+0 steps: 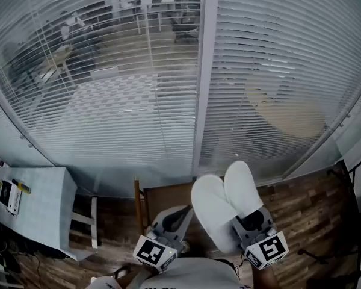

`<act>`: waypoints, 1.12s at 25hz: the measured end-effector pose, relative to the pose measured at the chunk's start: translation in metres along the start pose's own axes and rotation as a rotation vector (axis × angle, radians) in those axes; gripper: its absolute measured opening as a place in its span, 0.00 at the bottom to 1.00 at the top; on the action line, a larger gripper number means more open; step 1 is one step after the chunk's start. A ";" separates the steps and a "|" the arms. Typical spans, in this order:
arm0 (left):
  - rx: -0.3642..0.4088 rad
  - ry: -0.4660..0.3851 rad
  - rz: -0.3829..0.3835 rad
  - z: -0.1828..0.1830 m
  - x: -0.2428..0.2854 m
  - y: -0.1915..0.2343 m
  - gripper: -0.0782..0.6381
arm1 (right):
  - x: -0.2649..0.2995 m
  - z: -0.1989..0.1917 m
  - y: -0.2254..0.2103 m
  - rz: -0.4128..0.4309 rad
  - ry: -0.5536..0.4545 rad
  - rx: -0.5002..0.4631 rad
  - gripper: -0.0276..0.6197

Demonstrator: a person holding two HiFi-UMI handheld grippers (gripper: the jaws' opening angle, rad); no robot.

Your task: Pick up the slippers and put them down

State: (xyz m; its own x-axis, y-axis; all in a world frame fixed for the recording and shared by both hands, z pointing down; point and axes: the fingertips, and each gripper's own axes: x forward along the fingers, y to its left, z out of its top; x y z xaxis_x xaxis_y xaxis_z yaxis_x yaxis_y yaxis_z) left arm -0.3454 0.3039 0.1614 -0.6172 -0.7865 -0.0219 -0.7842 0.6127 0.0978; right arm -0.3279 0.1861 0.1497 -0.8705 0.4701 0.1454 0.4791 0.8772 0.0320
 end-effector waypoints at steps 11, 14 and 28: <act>0.008 0.003 -0.337 -0.005 0.072 -0.148 0.13 | -0.165 -0.023 -0.062 -0.355 -0.010 0.053 0.28; 0.003 0.008 -0.421 -0.013 0.085 -0.196 0.13 | -0.214 -0.036 -0.074 -0.438 -0.006 0.066 0.28; -0.021 0.044 -0.805 -0.039 0.104 -0.414 0.13 | -0.436 -0.078 -0.092 -0.812 0.014 0.116 0.27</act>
State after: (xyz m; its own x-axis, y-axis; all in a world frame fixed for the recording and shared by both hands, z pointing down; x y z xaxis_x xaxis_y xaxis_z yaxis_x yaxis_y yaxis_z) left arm -0.0822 -0.0343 0.1571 0.1402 -0.9886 -0.0544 -0.9857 -0.1445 0.0871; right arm 0.0161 -0.1069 0.1606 -0.9393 -0.3162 0.1330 -0.3151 0.9486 0.0304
